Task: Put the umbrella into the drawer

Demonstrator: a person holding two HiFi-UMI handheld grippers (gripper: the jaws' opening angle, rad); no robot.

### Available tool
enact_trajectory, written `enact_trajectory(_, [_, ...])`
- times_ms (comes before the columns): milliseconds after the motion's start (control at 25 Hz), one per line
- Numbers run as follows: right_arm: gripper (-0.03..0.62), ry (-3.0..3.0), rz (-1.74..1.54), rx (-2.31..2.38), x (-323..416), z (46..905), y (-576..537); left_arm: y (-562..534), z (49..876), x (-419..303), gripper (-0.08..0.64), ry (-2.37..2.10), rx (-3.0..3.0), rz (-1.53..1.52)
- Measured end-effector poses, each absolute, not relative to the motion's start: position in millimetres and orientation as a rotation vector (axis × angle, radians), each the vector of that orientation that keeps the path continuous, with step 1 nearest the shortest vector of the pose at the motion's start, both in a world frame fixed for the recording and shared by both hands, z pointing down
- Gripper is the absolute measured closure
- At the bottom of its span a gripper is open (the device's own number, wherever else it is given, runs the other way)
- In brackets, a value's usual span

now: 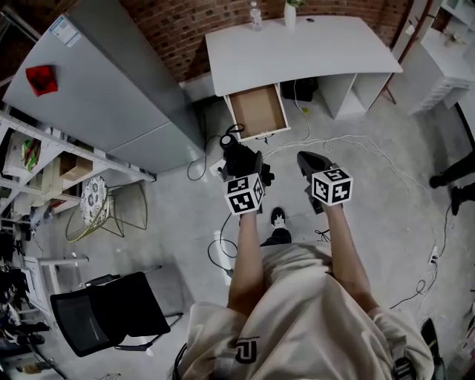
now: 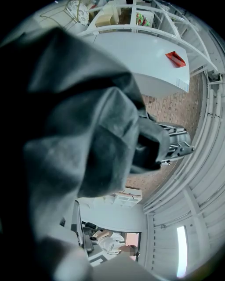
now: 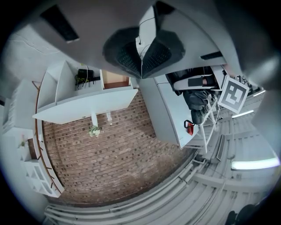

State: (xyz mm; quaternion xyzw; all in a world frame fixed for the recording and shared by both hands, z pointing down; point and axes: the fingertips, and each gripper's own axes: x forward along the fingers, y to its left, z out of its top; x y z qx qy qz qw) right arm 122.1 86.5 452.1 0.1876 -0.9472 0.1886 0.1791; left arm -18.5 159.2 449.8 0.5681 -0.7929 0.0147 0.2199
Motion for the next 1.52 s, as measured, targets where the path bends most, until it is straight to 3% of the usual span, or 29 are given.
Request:
enact_trajectory(520, [0.523,-2.671,0.585,0.681,74.2,452.3,-14.0,56.5,448.7,-81.5,0.282,-2.141,1.666,0.042])
enact_trajectory(1240, [0.523,-2.595,0.624,0.512,10.6,492.2,-46.5,60.8,488.0,-149.6,0.282,-2.159,1.447,-0.040])
enact_trajectory(1520, [0.523,-2.605,0.713,0.500,-33.2,504.2,-93.0,31.8,508.1,-188.3,0.282,-2.159,1.444,0.098])
